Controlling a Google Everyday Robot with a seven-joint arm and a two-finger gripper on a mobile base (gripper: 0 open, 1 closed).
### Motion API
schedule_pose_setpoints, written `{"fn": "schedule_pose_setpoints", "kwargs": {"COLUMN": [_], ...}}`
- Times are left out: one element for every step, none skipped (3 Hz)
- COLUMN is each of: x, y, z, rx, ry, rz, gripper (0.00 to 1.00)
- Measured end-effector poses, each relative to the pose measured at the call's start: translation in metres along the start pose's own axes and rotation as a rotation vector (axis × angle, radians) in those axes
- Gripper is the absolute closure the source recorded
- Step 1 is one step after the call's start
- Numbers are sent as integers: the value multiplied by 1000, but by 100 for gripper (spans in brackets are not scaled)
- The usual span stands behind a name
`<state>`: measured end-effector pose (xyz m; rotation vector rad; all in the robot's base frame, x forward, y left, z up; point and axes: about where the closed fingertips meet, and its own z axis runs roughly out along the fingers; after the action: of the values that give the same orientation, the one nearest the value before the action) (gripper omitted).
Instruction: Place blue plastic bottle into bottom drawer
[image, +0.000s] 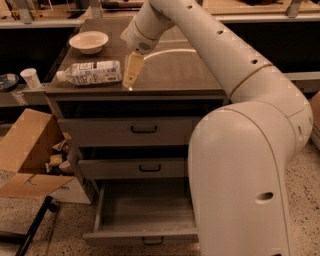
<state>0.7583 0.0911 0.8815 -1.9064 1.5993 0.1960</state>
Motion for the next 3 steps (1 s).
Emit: {"fn": "schedule_pose_setpoints", "kwargs": {"x": [-12, -24, -33], "y": [-8, -7, -3], "z": [20, 34, 45], "rx": [-1, -27, -62], "ry": [-35, -89, -119], "rz": [25, 58, 89], "gripper": [0, 0, 0]}}
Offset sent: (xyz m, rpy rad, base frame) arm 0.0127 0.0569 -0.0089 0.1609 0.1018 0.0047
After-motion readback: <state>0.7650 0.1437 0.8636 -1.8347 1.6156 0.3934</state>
